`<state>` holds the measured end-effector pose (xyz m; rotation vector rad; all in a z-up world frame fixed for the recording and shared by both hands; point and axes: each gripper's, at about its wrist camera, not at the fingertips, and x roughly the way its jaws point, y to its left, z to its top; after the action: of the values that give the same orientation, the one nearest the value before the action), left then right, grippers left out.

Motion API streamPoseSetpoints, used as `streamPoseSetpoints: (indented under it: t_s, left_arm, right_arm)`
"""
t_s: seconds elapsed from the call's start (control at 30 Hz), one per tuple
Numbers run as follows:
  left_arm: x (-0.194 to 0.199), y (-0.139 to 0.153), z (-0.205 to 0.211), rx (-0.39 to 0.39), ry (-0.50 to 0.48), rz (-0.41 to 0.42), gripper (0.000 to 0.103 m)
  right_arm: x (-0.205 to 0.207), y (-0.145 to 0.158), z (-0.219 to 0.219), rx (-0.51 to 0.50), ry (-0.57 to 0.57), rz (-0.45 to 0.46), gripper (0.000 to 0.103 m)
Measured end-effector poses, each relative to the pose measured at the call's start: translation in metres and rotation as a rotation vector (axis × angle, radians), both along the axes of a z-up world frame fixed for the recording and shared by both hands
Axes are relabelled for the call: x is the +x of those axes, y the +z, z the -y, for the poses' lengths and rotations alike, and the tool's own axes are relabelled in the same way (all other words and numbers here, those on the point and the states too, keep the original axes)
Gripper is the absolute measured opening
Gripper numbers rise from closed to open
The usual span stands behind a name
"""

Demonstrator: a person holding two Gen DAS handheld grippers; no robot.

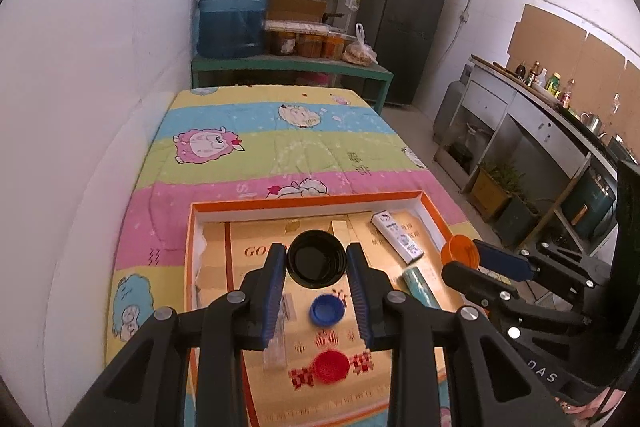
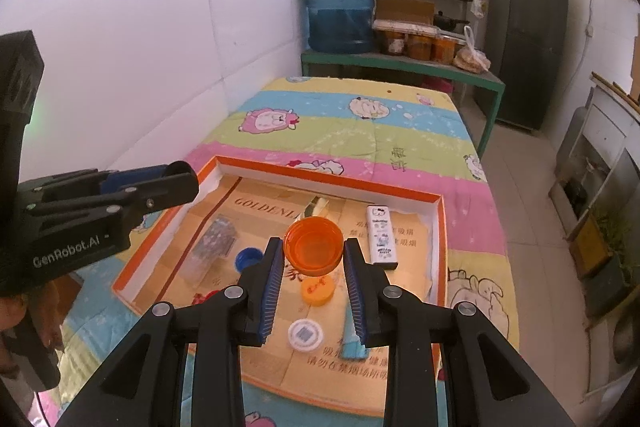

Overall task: Organize rigid objects
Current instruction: 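Carry the black cap and orange cap into the tray with both tools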

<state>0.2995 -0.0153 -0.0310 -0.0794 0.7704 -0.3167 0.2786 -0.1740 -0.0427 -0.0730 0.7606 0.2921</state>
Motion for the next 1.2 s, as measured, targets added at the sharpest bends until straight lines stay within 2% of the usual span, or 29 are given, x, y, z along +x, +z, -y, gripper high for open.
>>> streamPoseSetpoints:
  t_s: [0.67,1.2]
  left_arm:
    - [0.078,-0.034,0.009,0.018,0.012,-0.151,0.032]
    - [0.101,-0.064,0.01,0.035,0.025,-0.228,0.032]
  right_arm:
    - [0.068,-0.03,0.012,-0.001,0.002,-0.098,0.031]
    - [0.092,-0.061,0.002,-0.036,0.037,-0.168,0.031]
